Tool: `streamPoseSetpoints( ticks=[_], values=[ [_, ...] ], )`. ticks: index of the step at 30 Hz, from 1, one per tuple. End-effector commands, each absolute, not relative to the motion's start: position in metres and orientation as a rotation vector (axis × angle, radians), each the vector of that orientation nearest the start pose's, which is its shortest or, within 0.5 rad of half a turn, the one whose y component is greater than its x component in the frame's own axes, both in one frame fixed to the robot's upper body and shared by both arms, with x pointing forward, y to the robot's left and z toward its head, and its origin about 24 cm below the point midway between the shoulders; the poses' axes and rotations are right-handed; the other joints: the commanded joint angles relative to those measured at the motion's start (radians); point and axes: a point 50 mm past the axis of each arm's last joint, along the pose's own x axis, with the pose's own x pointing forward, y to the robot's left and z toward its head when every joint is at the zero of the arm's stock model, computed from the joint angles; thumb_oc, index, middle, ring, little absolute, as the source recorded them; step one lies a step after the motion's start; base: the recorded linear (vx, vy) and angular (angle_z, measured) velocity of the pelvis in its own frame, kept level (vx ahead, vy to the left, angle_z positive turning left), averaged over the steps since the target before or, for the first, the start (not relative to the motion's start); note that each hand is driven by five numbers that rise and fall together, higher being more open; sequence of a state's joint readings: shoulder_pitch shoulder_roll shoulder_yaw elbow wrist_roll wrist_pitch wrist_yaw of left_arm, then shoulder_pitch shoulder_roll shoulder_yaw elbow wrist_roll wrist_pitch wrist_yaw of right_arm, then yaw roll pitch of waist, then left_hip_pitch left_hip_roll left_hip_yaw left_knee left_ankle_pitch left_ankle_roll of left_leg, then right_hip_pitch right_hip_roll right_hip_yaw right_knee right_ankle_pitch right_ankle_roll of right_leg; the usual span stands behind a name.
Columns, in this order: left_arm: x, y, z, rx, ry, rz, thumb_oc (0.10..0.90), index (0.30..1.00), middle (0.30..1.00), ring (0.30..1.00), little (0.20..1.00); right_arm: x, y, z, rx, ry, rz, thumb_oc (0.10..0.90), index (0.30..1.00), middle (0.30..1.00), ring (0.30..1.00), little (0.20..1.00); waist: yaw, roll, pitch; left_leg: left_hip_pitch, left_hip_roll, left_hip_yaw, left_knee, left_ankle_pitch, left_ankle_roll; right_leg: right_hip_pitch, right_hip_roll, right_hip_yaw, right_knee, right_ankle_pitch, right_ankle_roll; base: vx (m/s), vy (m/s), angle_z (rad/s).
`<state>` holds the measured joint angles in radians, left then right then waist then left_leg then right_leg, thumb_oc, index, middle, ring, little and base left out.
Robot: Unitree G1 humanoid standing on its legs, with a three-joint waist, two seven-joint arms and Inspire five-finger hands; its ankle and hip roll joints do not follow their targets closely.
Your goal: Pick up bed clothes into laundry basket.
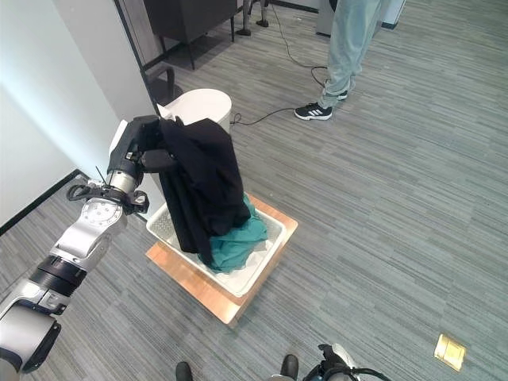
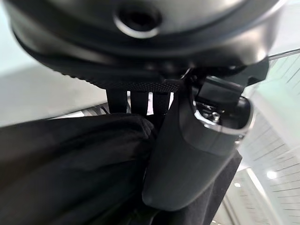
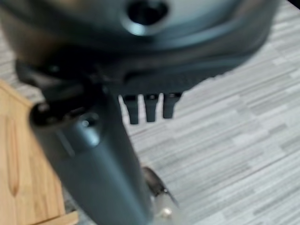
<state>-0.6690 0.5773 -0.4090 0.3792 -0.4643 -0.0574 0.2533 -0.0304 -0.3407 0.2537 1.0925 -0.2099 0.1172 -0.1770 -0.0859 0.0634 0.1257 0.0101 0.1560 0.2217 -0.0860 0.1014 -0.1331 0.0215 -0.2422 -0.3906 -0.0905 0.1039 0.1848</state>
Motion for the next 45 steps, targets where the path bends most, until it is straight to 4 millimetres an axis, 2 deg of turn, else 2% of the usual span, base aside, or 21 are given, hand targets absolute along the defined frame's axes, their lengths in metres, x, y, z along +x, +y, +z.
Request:
streamPoseSetpoints(
  ticks=[1, 5, 7, 8, 9, 14, 15, 16, 17, 20, 21, 24, 26, 33, 35, 36, 38, 40, 42, 43, 45],
  values=[
    [0.37, 0.193, 0.26, 0.231, -0.575, 0.096, 0.4, 0.3, 0.3, 0.3, 0.3, 0.146, -0.275, -0.129, -0.777, 1.07, -0.089, 0.8, 0.9, 0.9, 0.9, 0.9, 0.001, -0.045, 0.037, 0.018, 0.046, -0.001, -0.001, -0.094, -0.02, 0.001, -0.022, -0.02, 0.003, -0.031, 0.049, -0.04, 0.005, -0.14],
    [0.378, 0.194, 0.227, 0.217, -0.451, 0.112, 0.4, 0.3, 0.3, 0.3, 0.3, 0.157, -0.265, -0.127, -0.789, 1.025, -0.073, 0.8, 0.9, 0.9, 0.9, 0.9, -0.017, -0.027, 0.055, 0.003, 0.044, 0.008, -0.001, -0.088, -0.021, -0.019, -0.026, -0.016, 0.003, -0.029, 0.045, -0.03, 0.013, -0.07],
    [0.38, 0.19, 0.204, 0.176, -0.375, 0.104, 0.4, 0.3, 0.3, 0.3, 0.3, 0.172, -0.258, -0.121, -0.806, 0.966, -0.065, 0.8, 0.9, 0.9, 0.9, 0.9, -0.033, -0.008, 0.075, -0.008, 0.046, 0.015, -0.001, -0.088, -0.023, -0.037, -0.028, -0.007, 0.003, -0.029, 0.044, -0.04, 0.033, -0.03],
    [0.38, 0.19, 0.204, 0.176, -0.375, 0.104, 0.4, 0.3, 0.3, 0.3, 0.3, 0.172, -0.258, -0.121, -0.806, 0.966, -0.065, 0.8, 0.9, 0.9, 0.9, 0.9, -0.032, -0.008, 0.075, -0.007, 0.046, 0.015, -0.001, -0.088, -0.024, -0.036, -0.028, -0.007, 0.003, -0.029, 0.044, -0.09, 0.056, -0.03],
    [0.38, 0.188, 0.193, 0.173, -0.339, 0.094, 0.4, 0.3, 0.3, 0.3, 0.3, 0.185, -0.251, -0.113, -0.824, 0.899, -0.047, 0.8, 0.9, 0.9, 0.9, 0.9, -0.048, 0.0, 0.088, -0.023, 0.043, 0.026, -0.001, -0.079, -0.024, -0.059, -0.031, 0.002, 0.003, -0.022, 0.043, -0.07, 0.049, -0.1],
    [0.385, 0.182, 0.177, 0.291, -0.278, 0.077, 0.4, 0.3, 0.3, 0.3, 0.3, 0.195, -0.245, -0.105, -0.84, 0.825, -0.029, 0.8, 0.9, 0.9, 0.9, 0.9, -0.071, 0.016, 0.105, -0.034, 0.046, 0.041, -0.001, -0.078, -0.026, -0.083, -0.029, 0.018, 0.003, -0.024, 0.041, -0.03, 0.029, -0.19],
    [0.389, 0.18, 0.172, 0.373, -0.25, 0.074, 0.4, 0.3, 0.3, 0.3, 0.3, 0.201, -0.242, -0.102, -0.839, 0.793, -0.033, 0.8, 0.9, 0.9, 0.9, 0.9, -0.083, 0.021, 0.115, -0.041, 0.046, 0.044, -0.001, -0.075, -0.026, -0.093, -0.031, 0.025, 0.003, -0.019, 0.041, -0.02, 0.027, -0.12],
    [0.391, 0.181, 0.171, 0.436, -0.243, 0.079, 0.442, 0.364, 0.364, 0.364, 0.364, 0.205, -0.24, -0.099, -0.845, 0.771, -0.03, 0.8, 0.9, 0.9, 0.9, 0.9, -0.089, 0.024, 0.121, -0.045, 0.046, 0.047, -0.001, -0.073, -0.025, -0.102, -0.032, 0.03, 0.003, -0.016, 0.042, -0.02, 0.027, -0.16],
    [0.391, 0.181, 0.171, 0.437, -0.244, 0.079, 0.8, 0.9, 0.9, 0.9, 0.9, 0.206, -0.24, -0.099, -0.845, 0.77, -0.03, 0.8, 0.9, 0.9, 0.9, 0.9, -0.088, 0.024, 0.12, -0.046, 0.045, 0.048, -0.001, -0.073, -0.025, -0.103, -0.033, 0.03, 0.003, -0.016, 0.042, -0.02, 0.036, -0.14],
    [0.397, 0.195, 0.156, 0.561, -0.146, 0.137, 0.8, 0.9, 0.9, 0.9, 0.9, 0.211, -0.227, -0.097, -0.864, 0.726, 0.021, 0.8, 0.9, 0.9, 0.9, 0.9, -0.099, 0.025, 0.124, -0.052, 0.047, 0.061, -0.001, -0.073, -0.024, -0.122, -0.03, 0.043, 0.003, -0.011, 0.043, -0.01, 0.016, -0.13],
    [0.401, 0.209, 0.149, 0.633, -0.074, 0.202, 0.8, 0.9, 0.9, 0.9, 0.9, 0.215, -0.217, -0.096, -0.847, 0.694, 0.044, 0.8, 0.9, 0.9, 0.9, 0.9, -0.106, 0.021, 0.12, -0.051, 0.05, 0.073, -0.001, -0.072, -0.025, -0.129, -0.027, 0.047, 0.003, -0.008, 0.044, 0.02, -0.003, -0.17],
    [0.403, 0.215, 0.151, 0.668, -0.054, 0.232, 0.8, 0.9, 0.9, 0.9, 0.9, 0.217, -0.211, -0.094, -0.837, 0.67, 0.052, 0.8, 0.9, 0.9, 0.9, 0.9, -0.107, 0.017, 0.119, -0.049, 0.052, 0.079, -0.001, -0.072, -0.026, -0.133, -0.027, 0.051, 0.003, -0.005, 0.044, 0.02, -0.012, -0.18],
    [0.403, 0.232, 0.152, 0.697, -0.014, 0.305, 0.8, 0.9, 0.9, 0.9, 0.9, 0.218, -0.202, -0.091, -0.814, 0.63, 0.065, 0.8, 0.9, 0.9, 0.9, 0.9, -0.105, 0.009, 0.116, -0.043, 0.057, 0.081, -0.001, -0.072, -0.027, -0.13, -0.025, 0.051, 0.003, -0.004, 0.044, 0.02, -0.03, -0.18],
    [0.399, 0.249, 0.192, 0.638, -0.157, 0.401, 0.8, 0.9, 0.9, 0.9, 0.9, 0.226, -0.193, -0.079, -0.76, 0.564, 0.056, 0.8, 0.9, 0.9, 0.9, 0.9, -0.078, -0.004, 0.089, -0.022, 0.069, 0.07, -0.001, -0.078, -0.028, -0.087, -0.019, 0.024, 0.003, -0.018, 0.04, 0.03, -0.034, -0.02],
    [0.389, 0.258, 0.214, 0.595, -0.262, 0.394, 0.8, 0.9, 0.9, 0.9, 0.9, 0.233, -0.193, -0.071, -0.74, 0.541, 0.051, 0.8, 0.9, 0.9, 0.9, 0.9, -0.053, -0.009, 0.069, -0.01, 0.071, 0.062, -0.001, -0.082, -0.029, -0.062, -0.015, 0.012, 0.003, -0.027, 0.036, 0.04, -0.013, 0.08],
    [0.389, 0.258, 0.214, 0.595, -0.262, 0.394, 0.8, 0.9, 0.9, 0.9, 0.9, 0.233, -0.193, -0.071, -0.74, 0.541, 0.051, 0.8, 0.9, 0.9, 0.9, 0.9, -0.053, -0.009, 0.07, -0.009, 0.071, 0.062, -0.001, -0.082, -0.029, -0.062, -0.015, 0.012, 0.003, -0.027, 0.036, 0.05, -0.015, 0.35],
    [0.374, 0.26, 0.24, 0.55, -0.396, 0.327, 0.8, 0.9, 0.9, 0.9, 0.9, 0.242, -0.196, -0.063, -0.727, 0.525, 0.032, 0.8, 0.9, 0.9, 0.9, 0.9, -0.022, -0.015, 0.045, 0.003, 0.07, 0.05, -0.001, -0.089, -0.028, -0.037, -0.012, 0.0, 0.003, -0.031, 0.034, 0.06, 0.005, 0.33],
    [0.365, 0.263, 0.247, 0.546, -0.438, 0.303, 0.8, 0.9, 0.9, 0.9, 0.9, 0.245, -0.196, -0.06, -0.722, 0.524, 0.028, 0.8, 0.9, 0.9, 0.9, 0.9, -0.011, -0.018, 0.035, 0.008, 0.068, 0.045, -0.001, -0.092, -0.027, -0.027, -0.012, -0.005, 0.003, -0.032, 0.034, 0.04, 0.014, 0.08],
    [0.342, 0.268, 0.261, 0.524, -0.532, 0.224, 0.8, 0.9, 0.9, 0.9, 0.9, 0.257, -0.197, -0.052, -0.714, 0.512, 0.015, 0.8, 0.9, 0.9, 0.9, 0.9, 0.021, -0.031, 0.008, 0.012, 0.062, 0.032, -0.001, -0.092, -0.025, -0.014, -0.015, -0.012, 0.003, -0.026, 0.031, 0.05, 0.041, 0.11],
    [0.321, 0.277, 0.267, 0.5, -0.593, 0.185, 0.8, 0.9, 0.9, 0.9, 0.9, 0.235, -0.223, -0.072, -0.736, 0.628, -0.01, 0.8, 0.9, 0.9, 0.9, 0.9, 0.042, -0.039, 0.003, 0.018, 0.06, 0.024, -0.001, -0.096, -0.025, -0.003, -0.014, -0.018, 0.003, -0.028, 0.033, 0.01, 0.048, 0.09],
    [0.309, 0.278, 0.268, 0.464, -0.623, 0.148, 0.8, 0.9, 0.9, 0.9, 0.9, 0.23, -0.226, -0.081, -0.742, 0.681, -0.008, 0.8, 0.9, 0.9, 0.9, 0.9, 0.048, -0.044, -0.003, 0.015, 0.055, 0.018, -0.001, -0.091, -0.023, -0.001, -0.019, -0.024, 0.003, -0.021, 0.033, 0.0, 0.054, 0.06]
  ],
)
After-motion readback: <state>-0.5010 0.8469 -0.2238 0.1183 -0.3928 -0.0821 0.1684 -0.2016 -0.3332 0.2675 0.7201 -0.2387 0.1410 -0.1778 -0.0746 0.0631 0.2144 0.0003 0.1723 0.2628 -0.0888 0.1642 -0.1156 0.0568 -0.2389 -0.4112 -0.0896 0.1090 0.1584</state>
